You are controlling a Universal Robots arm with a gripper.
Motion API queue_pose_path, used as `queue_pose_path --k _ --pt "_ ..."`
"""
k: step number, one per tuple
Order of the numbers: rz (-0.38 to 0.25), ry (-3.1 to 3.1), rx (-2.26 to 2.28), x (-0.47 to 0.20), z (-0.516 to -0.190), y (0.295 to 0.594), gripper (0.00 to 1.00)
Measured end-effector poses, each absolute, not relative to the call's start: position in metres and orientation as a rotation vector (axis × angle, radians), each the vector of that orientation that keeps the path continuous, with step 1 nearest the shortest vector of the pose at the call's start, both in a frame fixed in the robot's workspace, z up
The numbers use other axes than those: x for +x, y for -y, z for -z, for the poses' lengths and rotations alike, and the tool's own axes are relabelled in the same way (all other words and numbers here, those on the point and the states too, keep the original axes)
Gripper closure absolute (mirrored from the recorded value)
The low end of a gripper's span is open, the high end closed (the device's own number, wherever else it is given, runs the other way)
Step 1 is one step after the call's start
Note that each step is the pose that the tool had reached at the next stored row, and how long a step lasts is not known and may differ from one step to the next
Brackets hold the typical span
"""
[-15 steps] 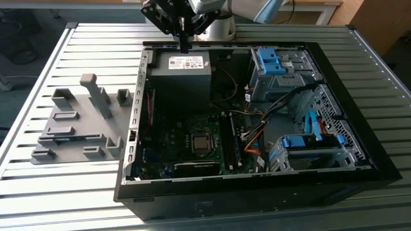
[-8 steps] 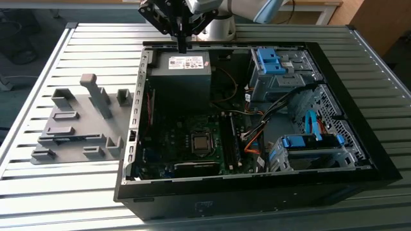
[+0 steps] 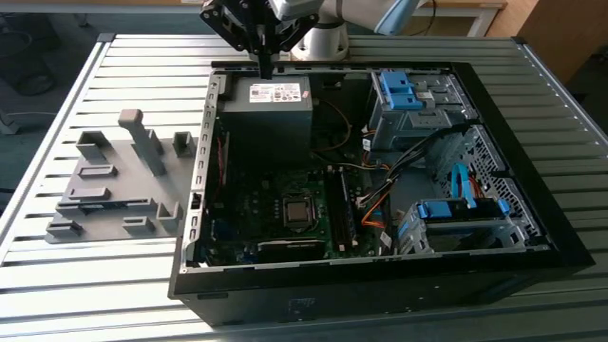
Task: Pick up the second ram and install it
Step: 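Reach for the second ram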
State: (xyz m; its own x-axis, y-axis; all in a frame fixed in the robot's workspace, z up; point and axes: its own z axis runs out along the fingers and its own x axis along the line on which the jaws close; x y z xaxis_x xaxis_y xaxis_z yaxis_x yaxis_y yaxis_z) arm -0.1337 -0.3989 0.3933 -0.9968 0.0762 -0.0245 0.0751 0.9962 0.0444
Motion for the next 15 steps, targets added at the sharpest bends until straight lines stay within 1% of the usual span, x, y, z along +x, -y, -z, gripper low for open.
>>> queue_pose_path --k 15 --pt "-0.068 -3.112 0.118 -0.1397 -0.3932 0.3989 0.89"
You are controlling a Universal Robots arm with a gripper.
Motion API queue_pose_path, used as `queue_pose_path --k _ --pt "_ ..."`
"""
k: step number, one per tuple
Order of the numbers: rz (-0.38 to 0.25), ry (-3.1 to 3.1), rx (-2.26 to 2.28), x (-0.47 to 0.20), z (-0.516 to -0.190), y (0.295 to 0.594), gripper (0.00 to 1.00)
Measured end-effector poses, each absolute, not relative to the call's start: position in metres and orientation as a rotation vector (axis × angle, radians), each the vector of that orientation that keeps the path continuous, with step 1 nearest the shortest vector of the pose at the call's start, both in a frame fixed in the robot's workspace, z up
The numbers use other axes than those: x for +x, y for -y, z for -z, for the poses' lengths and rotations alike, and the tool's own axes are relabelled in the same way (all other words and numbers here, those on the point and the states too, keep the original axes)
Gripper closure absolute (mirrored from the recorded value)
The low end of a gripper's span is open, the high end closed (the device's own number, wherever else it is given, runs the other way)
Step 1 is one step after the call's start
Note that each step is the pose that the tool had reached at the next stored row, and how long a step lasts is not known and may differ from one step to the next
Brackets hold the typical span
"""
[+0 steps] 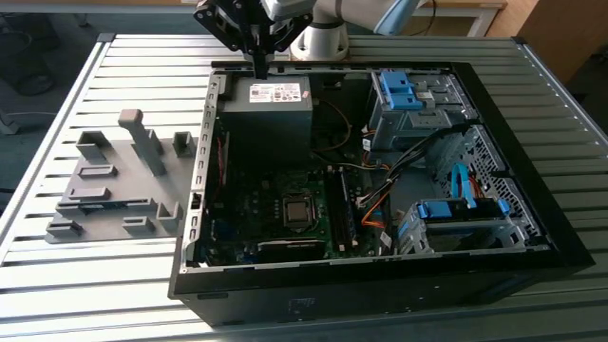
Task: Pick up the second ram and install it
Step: 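Reach for the second ram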
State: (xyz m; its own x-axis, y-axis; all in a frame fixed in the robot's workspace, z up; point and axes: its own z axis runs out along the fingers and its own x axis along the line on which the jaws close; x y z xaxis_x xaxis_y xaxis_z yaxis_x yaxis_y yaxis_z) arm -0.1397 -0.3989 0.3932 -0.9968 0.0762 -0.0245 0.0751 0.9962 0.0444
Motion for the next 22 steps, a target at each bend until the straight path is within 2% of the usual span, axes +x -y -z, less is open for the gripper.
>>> queue_pose_path --k 22 --pt "-0.068 -3.113 0.118 -0.1475 -0.393 0.3989 0.89"
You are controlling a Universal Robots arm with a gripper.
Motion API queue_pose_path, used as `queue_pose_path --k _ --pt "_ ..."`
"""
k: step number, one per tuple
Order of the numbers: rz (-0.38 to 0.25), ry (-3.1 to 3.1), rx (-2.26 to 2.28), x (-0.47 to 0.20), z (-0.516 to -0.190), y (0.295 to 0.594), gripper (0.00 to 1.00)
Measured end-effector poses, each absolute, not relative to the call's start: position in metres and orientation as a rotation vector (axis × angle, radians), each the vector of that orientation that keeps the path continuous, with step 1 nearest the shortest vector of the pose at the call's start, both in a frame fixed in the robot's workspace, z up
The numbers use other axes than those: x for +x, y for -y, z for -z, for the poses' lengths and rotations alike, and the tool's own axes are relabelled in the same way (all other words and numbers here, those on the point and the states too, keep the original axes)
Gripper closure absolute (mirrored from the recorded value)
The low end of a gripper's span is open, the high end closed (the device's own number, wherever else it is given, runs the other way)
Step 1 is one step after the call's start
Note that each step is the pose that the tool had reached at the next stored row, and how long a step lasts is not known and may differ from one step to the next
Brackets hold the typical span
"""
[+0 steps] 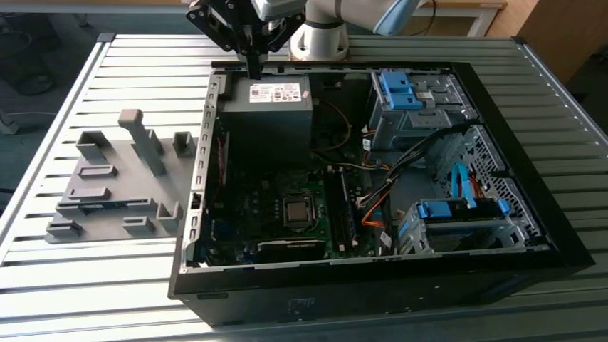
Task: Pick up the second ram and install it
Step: 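Reach for the second ram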
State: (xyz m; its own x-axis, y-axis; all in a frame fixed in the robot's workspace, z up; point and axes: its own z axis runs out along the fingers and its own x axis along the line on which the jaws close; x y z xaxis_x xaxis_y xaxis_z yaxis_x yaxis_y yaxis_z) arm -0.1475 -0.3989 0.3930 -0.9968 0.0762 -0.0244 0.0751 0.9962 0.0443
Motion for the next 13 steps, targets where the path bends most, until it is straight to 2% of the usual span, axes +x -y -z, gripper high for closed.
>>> queue_pose_path --k 13 --pt "-0.068 -3.112 0.118 -0.151 -0.3928 0.3989 0.89"
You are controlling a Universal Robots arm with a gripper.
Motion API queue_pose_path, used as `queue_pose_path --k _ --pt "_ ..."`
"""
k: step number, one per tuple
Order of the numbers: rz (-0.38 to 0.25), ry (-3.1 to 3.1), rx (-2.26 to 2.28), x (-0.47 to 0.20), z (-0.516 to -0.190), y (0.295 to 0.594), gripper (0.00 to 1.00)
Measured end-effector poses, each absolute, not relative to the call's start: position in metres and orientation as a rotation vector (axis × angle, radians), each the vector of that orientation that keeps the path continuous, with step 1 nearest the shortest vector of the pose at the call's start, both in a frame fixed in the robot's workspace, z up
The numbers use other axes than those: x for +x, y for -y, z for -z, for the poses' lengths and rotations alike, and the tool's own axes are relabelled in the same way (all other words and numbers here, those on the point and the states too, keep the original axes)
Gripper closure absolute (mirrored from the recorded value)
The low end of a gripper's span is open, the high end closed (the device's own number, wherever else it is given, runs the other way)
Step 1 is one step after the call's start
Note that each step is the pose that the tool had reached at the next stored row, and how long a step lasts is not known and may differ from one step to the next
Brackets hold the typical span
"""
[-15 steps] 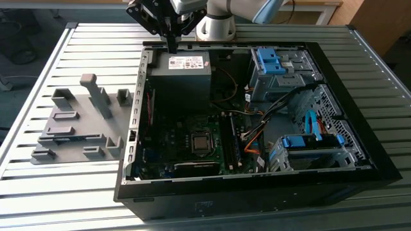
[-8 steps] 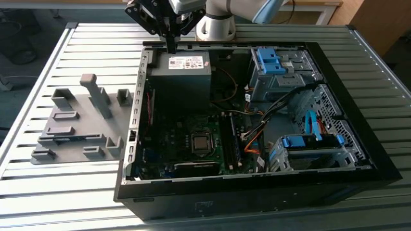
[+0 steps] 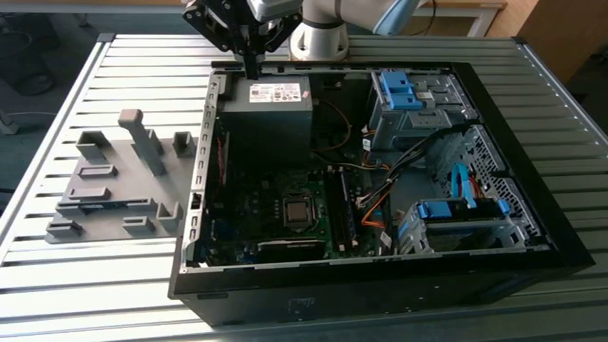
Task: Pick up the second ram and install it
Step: 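Reach for the second ram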
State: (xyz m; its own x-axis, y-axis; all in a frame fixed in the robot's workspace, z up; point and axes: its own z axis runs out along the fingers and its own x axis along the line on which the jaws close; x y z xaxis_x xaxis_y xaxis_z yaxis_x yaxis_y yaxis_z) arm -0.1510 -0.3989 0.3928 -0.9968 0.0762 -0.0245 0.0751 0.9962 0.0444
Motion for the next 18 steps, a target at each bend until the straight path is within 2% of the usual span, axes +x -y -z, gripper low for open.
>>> queue_pose_path --k 18 --pt "-0.068 -3.113 0.118 -0.155 -0.3925 0.3989 0.89"
